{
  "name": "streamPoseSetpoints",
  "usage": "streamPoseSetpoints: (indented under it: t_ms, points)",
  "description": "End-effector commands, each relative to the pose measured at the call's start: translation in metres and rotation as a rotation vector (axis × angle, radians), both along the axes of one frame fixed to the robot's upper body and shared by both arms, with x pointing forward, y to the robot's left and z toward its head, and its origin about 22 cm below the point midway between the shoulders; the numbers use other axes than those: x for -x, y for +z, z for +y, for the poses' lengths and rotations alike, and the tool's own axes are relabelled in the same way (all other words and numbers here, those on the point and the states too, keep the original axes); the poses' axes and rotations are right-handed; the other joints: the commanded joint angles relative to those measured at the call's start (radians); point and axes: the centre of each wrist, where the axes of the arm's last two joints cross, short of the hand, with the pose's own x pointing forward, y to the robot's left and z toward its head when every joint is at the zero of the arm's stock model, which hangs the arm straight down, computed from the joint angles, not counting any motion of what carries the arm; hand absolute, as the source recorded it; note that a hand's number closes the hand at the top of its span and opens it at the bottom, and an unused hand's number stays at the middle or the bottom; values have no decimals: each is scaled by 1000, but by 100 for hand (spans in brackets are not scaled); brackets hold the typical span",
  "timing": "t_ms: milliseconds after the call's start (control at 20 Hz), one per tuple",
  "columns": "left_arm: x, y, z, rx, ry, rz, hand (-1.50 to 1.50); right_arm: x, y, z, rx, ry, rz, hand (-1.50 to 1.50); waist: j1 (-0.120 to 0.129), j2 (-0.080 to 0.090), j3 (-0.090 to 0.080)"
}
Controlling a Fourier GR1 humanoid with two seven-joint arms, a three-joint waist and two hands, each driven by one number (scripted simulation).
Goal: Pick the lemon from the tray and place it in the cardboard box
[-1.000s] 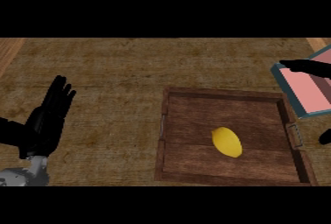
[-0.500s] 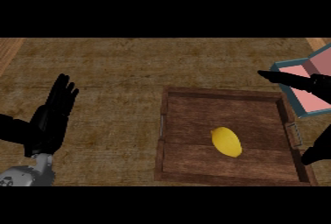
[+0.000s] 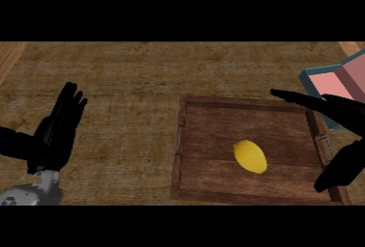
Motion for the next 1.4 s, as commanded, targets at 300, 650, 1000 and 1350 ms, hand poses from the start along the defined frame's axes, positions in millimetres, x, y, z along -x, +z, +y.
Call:
streamPoseSetpoints:
  t_ms: [300, 650, 1000, 1350]
  points:
    - [8, 18, -19, 18, -12, -11, 0, -5, -35, 41, 17, -34, -10, -150, 9, 1, 1]
    - [-14, -11, 6, -3, 19, -5, 0, 13, -41, 41, 3, -16, 20, -150, -3, 1, 0]
    - [-15, 10, 1, 15, 9, 1, 0, 6, -70, 28, 58, -40, -17, -150, -1, 2, 1]
    - [2, -8, -8, -10, -7, 10, 0, 17, -68, 38, 80, -38, -1, -150, -2, 0, 0]
